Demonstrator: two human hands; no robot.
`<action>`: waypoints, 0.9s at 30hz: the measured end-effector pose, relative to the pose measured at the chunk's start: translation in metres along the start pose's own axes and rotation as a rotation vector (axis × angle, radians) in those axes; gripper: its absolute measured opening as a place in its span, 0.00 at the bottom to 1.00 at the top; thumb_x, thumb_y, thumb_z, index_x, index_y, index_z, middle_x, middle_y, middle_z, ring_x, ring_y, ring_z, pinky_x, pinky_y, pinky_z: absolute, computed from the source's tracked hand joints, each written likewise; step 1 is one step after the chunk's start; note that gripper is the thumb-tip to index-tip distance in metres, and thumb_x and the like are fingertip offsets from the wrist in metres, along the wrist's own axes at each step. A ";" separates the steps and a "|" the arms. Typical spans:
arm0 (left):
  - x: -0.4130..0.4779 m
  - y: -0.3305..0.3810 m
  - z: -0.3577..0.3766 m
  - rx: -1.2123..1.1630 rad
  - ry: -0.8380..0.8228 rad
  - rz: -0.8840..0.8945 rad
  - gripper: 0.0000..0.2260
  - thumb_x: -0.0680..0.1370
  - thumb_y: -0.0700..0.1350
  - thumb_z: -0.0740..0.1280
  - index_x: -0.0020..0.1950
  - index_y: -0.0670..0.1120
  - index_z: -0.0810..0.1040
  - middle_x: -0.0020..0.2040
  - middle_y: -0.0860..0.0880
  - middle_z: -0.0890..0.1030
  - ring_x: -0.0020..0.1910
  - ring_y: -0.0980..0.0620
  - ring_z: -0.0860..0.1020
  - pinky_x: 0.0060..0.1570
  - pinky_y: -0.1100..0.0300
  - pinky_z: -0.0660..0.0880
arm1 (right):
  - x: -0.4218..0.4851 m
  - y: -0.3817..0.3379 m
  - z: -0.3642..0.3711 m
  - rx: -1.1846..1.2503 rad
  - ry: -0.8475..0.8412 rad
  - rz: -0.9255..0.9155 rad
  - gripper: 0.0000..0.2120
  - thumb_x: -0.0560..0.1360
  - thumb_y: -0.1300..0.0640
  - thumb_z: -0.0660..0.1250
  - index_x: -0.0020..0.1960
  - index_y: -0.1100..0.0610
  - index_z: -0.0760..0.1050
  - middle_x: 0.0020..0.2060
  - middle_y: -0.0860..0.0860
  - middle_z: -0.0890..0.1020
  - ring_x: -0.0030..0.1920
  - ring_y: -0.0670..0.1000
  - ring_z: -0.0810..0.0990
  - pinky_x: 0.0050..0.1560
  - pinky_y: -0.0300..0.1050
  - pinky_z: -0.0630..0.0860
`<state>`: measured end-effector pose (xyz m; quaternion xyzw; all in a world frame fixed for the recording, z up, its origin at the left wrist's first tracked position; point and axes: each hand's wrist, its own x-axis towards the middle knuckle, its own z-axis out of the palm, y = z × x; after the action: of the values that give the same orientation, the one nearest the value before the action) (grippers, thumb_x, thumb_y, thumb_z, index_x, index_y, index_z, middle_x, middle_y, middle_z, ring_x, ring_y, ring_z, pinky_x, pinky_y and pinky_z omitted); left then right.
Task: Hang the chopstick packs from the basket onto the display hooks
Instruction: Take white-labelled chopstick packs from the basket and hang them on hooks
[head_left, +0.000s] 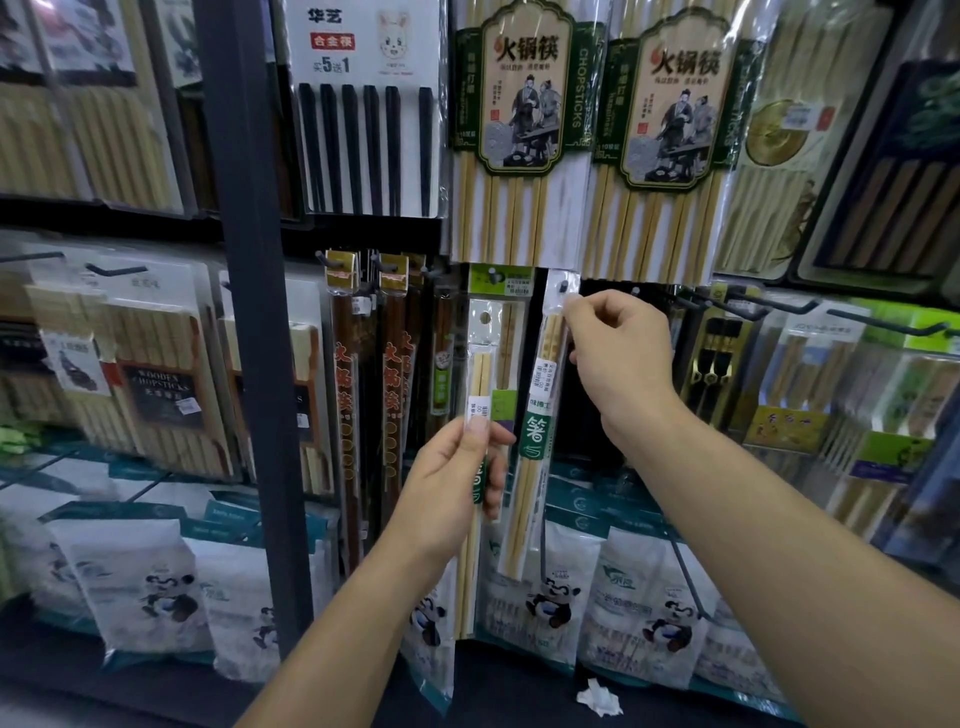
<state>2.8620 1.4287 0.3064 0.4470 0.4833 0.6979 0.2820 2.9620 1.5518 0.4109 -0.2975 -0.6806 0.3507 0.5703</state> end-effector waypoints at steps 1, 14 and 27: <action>0.000 0.000 0.000 -0.001 -0.005 -0.002 0.17 0.87 0.52 0.56 0.47 0.51 0.82 0.34 0.51 0.76 0.32 0.54 0.74 0.32 0.60 0.75 | 0.000 0.002 0.000 -0.012 0.000 0.008 0.14 0.79 0.55 0.66 0.36 0.58 0.76 0.23 0.42 0.72 0.27 0.41 0.70 0.35 0.39 0.75; 0.000 0.009 0.009 -0.089 -0.061 -0.034 0.13 0.78 0.45 0.57 0.57 0.39 0.71 0.38 0.47 0.79 0.32 0.50 0.75 0.27 0.57 0.71 | -0.021 0.001 -0.012 0.005 -0.066 -0.006 0.12 0.79 0.49 0.69 0.42 0.55 0.81 0.31 0.46 0.79 0.31 0.39 0.75 0.34 0.35 0.75; 0.015 0.027 0.037 0.104 0.034 0.084 0.05 0.83 0.40 0.66 0.52 0.50 0.79 0.41 0.52 0.78 0.42 0.55 0.80 0.48 0.61 0.79 | -0.007 -0.013 -0.011 0.054 -0.083 -0.005 0.13 0.80 0.53 0.69 0.40 0.59 0.80 0.31 0.48 0.78 0.33 0.44 0.75 0.39 0.38 0.78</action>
<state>2.8898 1.4470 0.3417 0.4689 0.5043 0.6907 0.2205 2.9736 1.5406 0.4185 -0.2654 -0.6948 0.3796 0.5503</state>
